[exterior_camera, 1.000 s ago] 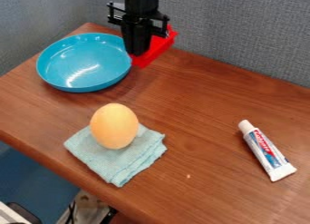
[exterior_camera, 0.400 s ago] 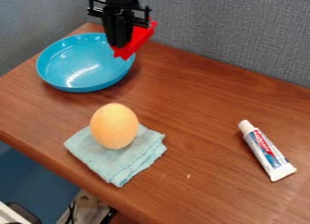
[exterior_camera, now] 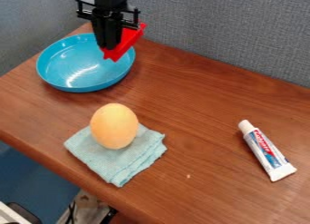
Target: Put the red object on the blue plate
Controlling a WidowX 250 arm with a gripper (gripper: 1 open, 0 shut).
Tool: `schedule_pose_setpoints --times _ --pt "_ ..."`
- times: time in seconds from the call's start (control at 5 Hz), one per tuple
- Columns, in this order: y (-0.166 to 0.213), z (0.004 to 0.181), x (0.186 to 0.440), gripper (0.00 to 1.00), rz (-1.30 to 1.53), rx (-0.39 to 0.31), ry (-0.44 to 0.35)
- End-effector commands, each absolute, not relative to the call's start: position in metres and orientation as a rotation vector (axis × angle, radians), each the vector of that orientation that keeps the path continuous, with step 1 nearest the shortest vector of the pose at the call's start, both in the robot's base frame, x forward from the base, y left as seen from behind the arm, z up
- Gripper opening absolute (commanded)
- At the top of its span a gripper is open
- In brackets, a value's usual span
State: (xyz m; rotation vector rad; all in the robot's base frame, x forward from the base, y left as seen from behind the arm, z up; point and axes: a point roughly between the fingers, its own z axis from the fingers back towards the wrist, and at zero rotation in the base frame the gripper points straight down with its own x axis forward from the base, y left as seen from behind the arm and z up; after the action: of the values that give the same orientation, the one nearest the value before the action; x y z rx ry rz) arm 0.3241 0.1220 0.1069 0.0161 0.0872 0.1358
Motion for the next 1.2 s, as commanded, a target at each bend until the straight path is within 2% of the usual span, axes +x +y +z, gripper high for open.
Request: schedule_pose_setpoints --times 0.0,1.0 --pt "0.137 0.136 0.319 0.00 0.171 0.059 0.000" --pt "0.150 0.119 0.312 0.00 0.223 0.072 0.027"
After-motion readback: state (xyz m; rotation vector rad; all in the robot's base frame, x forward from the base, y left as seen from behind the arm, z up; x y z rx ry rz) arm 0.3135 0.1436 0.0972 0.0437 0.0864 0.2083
